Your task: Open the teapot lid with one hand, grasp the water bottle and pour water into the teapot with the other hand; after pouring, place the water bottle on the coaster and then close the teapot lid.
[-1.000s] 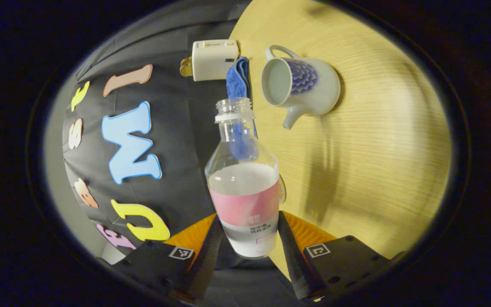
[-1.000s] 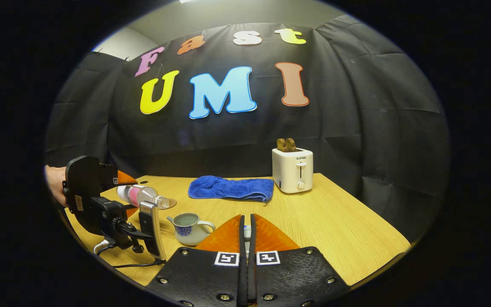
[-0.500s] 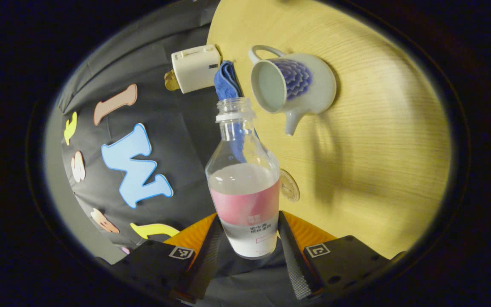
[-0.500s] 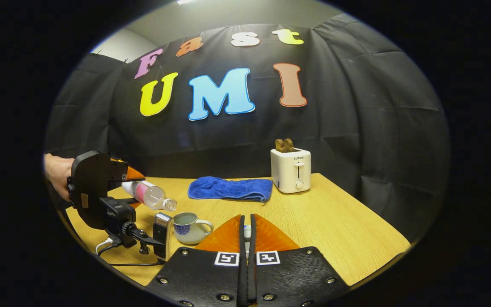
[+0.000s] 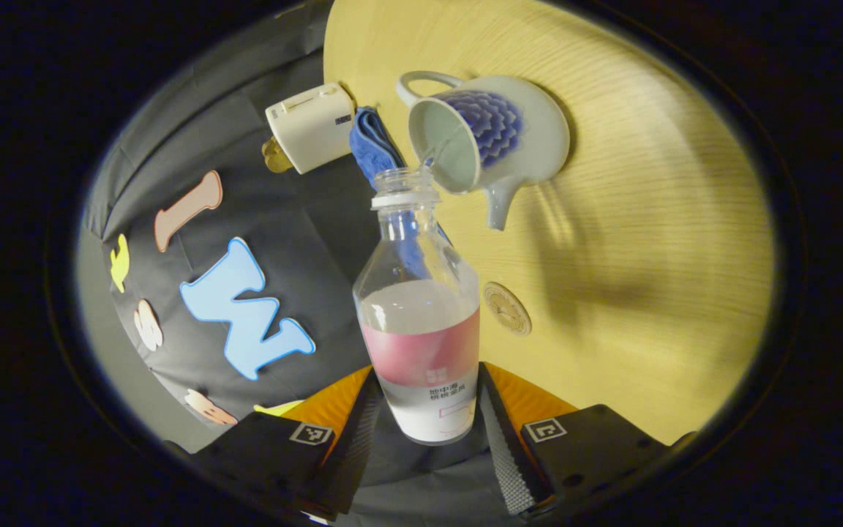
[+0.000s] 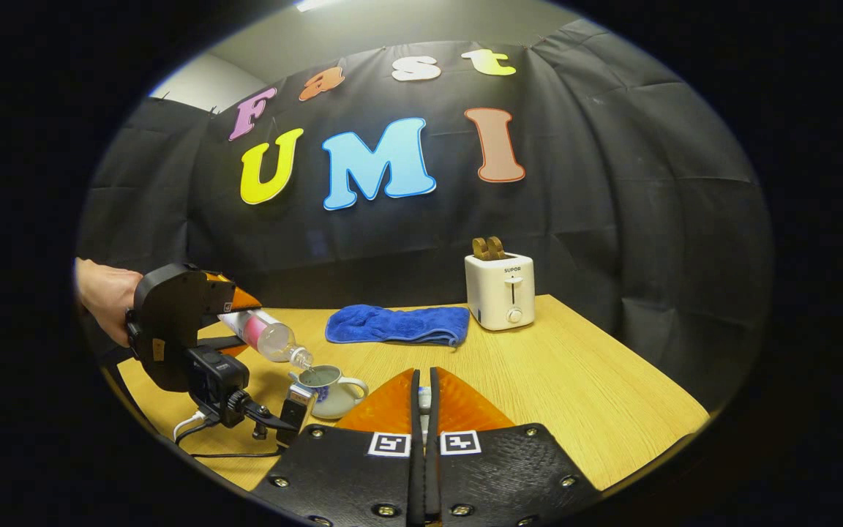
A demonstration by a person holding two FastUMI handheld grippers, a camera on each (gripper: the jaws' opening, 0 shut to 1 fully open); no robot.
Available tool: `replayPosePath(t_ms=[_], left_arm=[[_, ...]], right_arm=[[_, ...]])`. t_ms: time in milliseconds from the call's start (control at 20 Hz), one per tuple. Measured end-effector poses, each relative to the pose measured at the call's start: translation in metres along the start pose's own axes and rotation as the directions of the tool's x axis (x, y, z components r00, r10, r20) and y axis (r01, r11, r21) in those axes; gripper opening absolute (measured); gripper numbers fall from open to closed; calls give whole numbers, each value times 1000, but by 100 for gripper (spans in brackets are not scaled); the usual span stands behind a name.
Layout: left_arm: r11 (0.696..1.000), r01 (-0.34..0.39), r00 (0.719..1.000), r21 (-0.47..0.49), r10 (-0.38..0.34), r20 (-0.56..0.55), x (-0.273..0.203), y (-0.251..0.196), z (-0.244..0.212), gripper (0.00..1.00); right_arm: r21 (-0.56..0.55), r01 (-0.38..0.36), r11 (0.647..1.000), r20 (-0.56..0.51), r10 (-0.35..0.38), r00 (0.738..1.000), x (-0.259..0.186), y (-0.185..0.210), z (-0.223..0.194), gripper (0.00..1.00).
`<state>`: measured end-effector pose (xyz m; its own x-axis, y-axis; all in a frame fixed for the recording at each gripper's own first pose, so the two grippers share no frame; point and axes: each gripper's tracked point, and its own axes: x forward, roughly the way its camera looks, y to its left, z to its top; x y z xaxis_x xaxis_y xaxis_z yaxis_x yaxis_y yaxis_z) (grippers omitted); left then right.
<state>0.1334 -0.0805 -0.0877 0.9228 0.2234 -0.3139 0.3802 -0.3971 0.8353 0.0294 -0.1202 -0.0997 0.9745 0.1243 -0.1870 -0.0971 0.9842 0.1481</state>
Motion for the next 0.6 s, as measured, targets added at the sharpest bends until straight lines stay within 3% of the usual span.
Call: replayPosePath(t_ms=[600], left_arm=[[982,-24,999,187,29,-24,4,36,-5,87]], right_arm=[[13,-10,1000,-3,10,1000,0,-5,-4,1]])
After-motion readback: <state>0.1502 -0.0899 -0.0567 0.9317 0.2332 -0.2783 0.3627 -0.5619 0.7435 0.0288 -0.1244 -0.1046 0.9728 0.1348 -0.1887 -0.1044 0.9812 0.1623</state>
